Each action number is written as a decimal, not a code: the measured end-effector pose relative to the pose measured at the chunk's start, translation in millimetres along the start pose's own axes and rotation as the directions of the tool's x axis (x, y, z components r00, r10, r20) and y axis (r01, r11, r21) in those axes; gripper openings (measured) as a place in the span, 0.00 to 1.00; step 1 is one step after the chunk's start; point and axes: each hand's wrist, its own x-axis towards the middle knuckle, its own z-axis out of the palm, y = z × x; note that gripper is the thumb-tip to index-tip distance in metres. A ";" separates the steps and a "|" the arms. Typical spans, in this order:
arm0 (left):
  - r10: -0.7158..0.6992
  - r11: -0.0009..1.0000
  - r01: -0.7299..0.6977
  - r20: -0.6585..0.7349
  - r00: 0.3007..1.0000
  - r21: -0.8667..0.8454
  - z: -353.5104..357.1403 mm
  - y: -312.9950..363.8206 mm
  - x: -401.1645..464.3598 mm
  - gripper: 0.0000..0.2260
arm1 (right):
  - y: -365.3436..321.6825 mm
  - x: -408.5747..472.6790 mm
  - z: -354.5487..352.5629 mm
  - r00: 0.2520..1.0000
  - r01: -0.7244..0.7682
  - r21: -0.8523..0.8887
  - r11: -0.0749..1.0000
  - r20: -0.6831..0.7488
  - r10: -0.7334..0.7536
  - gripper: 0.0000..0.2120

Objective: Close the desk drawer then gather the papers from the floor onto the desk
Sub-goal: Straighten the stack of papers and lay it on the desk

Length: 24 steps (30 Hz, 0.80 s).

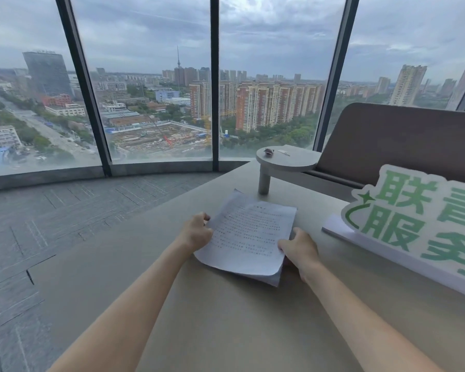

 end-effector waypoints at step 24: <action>0.140 0.910 -0.105 -0.058 0.988 0.402 -8.0 -5.2 64.8 0.09 | -36.0 31.6 30.4 0.980 0.188 -0.496 0.848 0.158 -0.125 0.19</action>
